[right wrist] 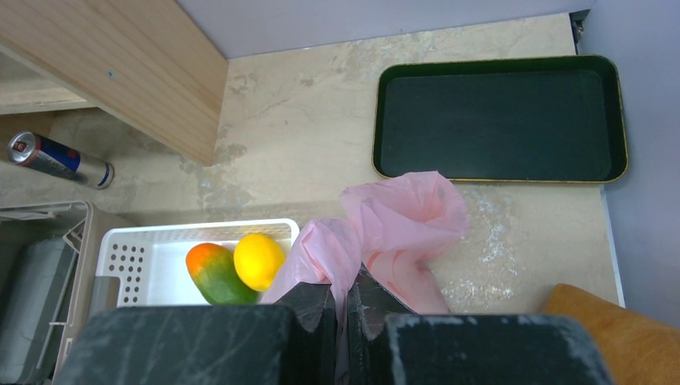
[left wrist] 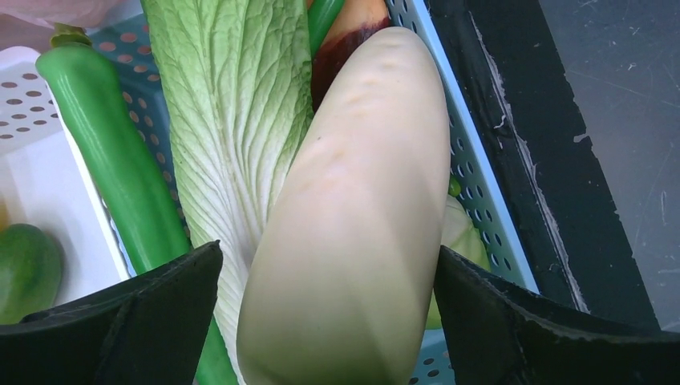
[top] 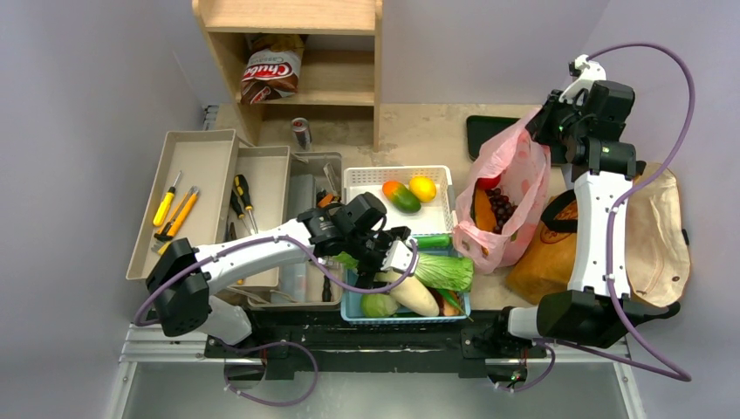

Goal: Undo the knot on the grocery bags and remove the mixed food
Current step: Place the fake vegetable in the bin, then pick up the fake vegetable from the takeout bag.

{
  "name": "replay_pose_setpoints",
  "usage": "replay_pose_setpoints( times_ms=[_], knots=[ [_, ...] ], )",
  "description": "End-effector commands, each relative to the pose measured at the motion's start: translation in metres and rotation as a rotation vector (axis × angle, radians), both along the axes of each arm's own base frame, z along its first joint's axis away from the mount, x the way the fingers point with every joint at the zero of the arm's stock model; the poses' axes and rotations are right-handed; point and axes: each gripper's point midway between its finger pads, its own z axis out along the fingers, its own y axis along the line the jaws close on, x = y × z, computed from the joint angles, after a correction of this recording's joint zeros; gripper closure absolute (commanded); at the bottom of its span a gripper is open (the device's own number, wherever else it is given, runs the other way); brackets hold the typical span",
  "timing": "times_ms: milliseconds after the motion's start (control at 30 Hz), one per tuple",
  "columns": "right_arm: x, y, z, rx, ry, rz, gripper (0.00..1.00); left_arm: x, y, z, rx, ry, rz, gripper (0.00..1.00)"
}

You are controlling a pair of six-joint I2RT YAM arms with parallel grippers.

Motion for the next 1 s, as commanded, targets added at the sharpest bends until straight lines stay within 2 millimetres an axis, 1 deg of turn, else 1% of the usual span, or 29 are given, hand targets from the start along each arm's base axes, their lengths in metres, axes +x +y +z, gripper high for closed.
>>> replay_pose_setpoints(
  times_ms=[0,67,100,133,167,233,300,367,467,533,600,667,700,767,800,833,900,933,967],
  knots=[
    [-0.002,0.001,0.022,-0.022,-0.068,0.019,1.00,0.005,-0.011,0.029,-0.073,-0.026,0.019,0.08],
    [-0.002,0.002,0.020,-0.021,-0.063,0.022,1.00,0.009,-0.015,0.029,-0.067,-0.020,0.034,0.20],
    [-0.002,0.001,0.020,-0.021,-0.063,0.021,1.00,0.010,-0.016,0.030,-0.067,-0.017,0.039,0.22],
    [-0.002,0.001,0.020,-0.020,-0.062,0.021,1.00,0.009,-0.017,0.031,-0.072,-0.017,0.032,0.20],
    [-0.002,0.001,0.021,-0.021,-0.064,0.021,1.00,0.006,-0.018,0.032,-0.077,-0.025,0.020,0.16],
    [-0.002,0.003,0.021,-0.019,-0.063,0.028,1.00,0.000,-0.019,0.038,-0.099,-0.042,-0.010,0.02],
    [-0.003,0.005,0.021,-0.016,-0.062,0.039,1.00,-0.006,-0.020,0.054,-0.130,-0.031,-0.031,0.00],
    [-0.004,0.006,0.021,-0.016,-0.061,0.051,1.00,-0.010,-0.017,0.073,-0.168,-0.002,-0.032,0.00],
    [-0.007,0.014,0.022,-0.001,-0.062,0.088,1.00,-0.010,-0.011,0.109,-0.244,0.045,-0.021,0.00],
    [-0.008,0.019,0.023,0.007,-0.064,0.117,1.00,-0.005,-0.008,0.135,-0.296,0.038,-0.003,0.00],
    [-0.010,0.024,0.026,0.017,-0.069,0.145,1.00,0.007,-0.012,0.163,-0.358,0.018,0.056,0.00],
    [-0.012,0.031,0.030,0.030,-0.078,0.179,1.00,0.028,-0.025,0.193,-0.434,-0.011,0.123,0.00],
    [-0.014,0.033,0.032,0.035,-0.080,0.194,1.00,0.039,-0.034,0.203,-0.454,-0.021,0.155,0.00],
    [-0.017,0.036,0.035,0.036,-0.087,0.209,1.00,0.064,-0.058,0.224,-0.499,-0.039,0.203,0.10],
    [-0.019,0.036,0.036,0.032,-0.087,0.205,1.00,0.072,-0.071,0.236,-0.525,-0.032,0.209,0.18],
    [-0.020,0.035,0.035,0.028,-0.084,0.201,1.00,0.079,-0.086,0.241,-0.541,-0.021,0.201,0.27],
    [-0.023,0.033,0.035,0.016,-0.080,0.188,1.00,0.083,-0.116,0.254,-0.582,-0.023,0.178,0.50],
    [-0.024,0.032,0.034,0.012,-0.078,0.184,1.00,0.083,-0.132,0.255,-0.602,-0.031,0.160,0.58],
    [-0.024,0.031,0.034,0.011,-0.080,0.178,1.00,0.083,-0.149,0.249,-0.613,-0.046,0.141,0.64]
  ],
)
